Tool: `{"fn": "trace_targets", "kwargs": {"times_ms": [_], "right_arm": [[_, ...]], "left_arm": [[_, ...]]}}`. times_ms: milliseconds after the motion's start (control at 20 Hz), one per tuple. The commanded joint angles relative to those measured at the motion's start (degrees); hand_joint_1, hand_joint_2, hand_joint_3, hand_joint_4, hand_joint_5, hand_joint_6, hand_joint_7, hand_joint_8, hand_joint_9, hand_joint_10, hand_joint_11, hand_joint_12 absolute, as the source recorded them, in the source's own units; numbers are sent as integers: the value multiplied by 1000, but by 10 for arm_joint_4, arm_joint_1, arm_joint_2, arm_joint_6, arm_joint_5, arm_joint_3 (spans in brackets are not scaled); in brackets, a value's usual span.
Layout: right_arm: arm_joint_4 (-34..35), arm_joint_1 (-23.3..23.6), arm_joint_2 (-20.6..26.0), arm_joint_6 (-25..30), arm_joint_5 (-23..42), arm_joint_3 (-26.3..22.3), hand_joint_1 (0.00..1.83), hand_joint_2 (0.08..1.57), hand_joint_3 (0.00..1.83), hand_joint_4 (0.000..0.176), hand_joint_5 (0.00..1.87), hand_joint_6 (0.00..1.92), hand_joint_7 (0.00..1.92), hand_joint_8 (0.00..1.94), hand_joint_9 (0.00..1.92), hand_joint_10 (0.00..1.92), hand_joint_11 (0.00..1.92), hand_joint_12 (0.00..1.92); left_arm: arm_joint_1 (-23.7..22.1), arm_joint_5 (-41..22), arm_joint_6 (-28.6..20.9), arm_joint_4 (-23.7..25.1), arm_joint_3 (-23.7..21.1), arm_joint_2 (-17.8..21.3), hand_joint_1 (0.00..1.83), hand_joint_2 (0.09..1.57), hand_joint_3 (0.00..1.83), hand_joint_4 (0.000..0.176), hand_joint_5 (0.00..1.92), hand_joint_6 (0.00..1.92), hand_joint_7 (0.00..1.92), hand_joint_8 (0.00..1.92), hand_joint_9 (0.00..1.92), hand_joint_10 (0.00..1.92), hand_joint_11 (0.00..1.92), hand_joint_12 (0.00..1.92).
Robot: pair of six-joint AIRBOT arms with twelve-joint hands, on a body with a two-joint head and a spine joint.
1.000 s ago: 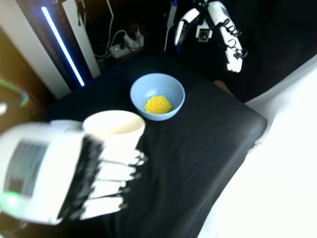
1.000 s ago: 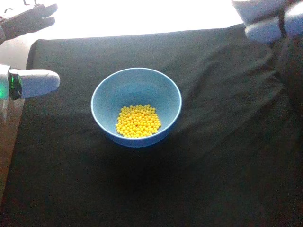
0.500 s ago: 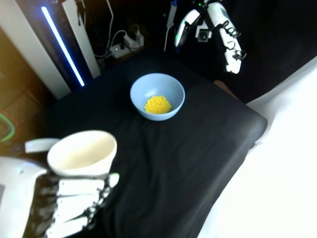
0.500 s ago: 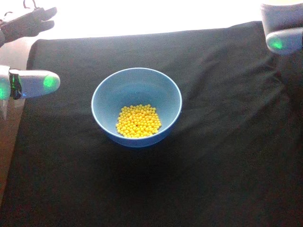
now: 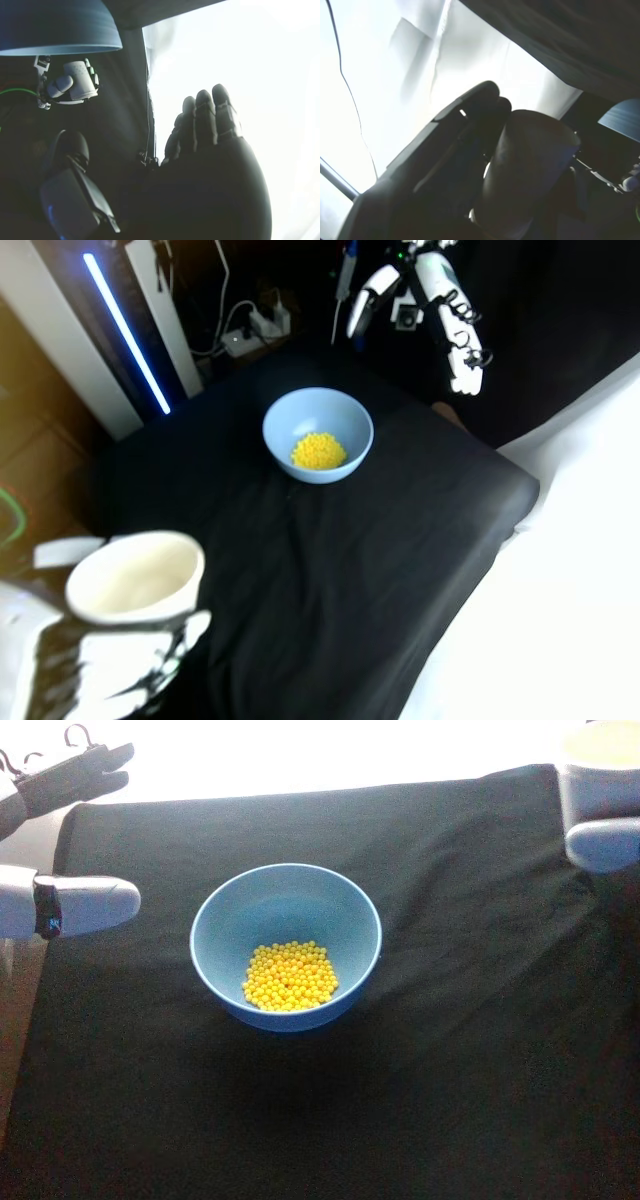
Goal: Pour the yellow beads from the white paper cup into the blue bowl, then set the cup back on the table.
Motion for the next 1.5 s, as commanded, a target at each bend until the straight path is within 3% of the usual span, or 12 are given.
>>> {"fn": "trace_targets", "kwargs": {"times_ms": [0,100,150,250,300,400,550,700,950,1300,1350,1450], "right_arm": [[17,4,3,6,67,7,1244,1073,1,0,1014,872,1152,762,1268,3,878,767],[15,2,1,7,64,8,1251,1064,0,0,1057,755,1153,804,1236,3,656,969],[15,1,-1,10,64,9,1267,1073,4,0,1222,373,1002,1132,1132,9,268,1506],[15,0,-2,11,63,9,1268,1067,1,0,1255,301,1024,1103,1163,50,295,1624],[14,-1,-2,12,61,9,1240,1064,4,4,1125,650,1083,904,1135,42,301,1320],[12,-2,-2,12,58,9,1125,1081,2,0,1057,849,746,150,538,15,11,879],[13,-2,-7,12,58,10,1179,1043,0,0,1150,691,607,4,311,4,0,289],[14,-2,-15,13,58,14,1184,1021,0,0,1209,587,746,10,417,7,0,643],[18,-3,-28,15,57,19,1172,1059,0,0,1109,757,689,0,428,2,0,703],[46,-38,-35,21,58,21,1132,1033,0,2,1180,642,156,0,3,0,0,1],[47,-38,-42,21,59,27,1095,1034,0,112,1171,656,89,7,0,0,0,0],[49,-38,-51,21,63,35,1085,1041,1,129,1150,693,32,2,0,0,0,0]], "left_arm": [[-4,-69,-5,-18,3,-1,502,638,544,0,0,0,197,0,165,0,0,363],[-4,-70,-5,-19,3,-1,507,637,548,0,0,0,181,0,155,0,0,365],[-4,-70,-5,-19,3,-1,516,637,554,0,0,0,177,0,149,0,0,363],[-4,-71,-5,-19,3,-1,521,630,553,0,0,0,175,0,148,0,0,362],[-3,-71,-5,-20,3,-1,534,632,565,0,0,0,182,3,146,3,0,339],[1,-73,-5,-23,3,-2,538,637,575,0,0,0,155,0,126,0,0,307],[4,-76,-5,-26,3,-2,534,631,577,0,0,0,168,6,135,5,0,309],[4,-78,-5,-26,3,-2,522,629,592,0,0,0,171,3,143,4,0,340],[8,-82,-7,-29,2,-2,513,645,554,0,0,0,178,0,148,2,0,329],[18,-89,-9,-36,2,-3,507,726,413,0,0,0,157,1,131,0,0,276],[20,-91,-10,-37,2,-3,514,741,384,0,0,0,153,1,128,0,0,251],[22,-93,-11,-39,2,-4,519,720,367,0,0,0,166,6,135,3,0,242]]}}
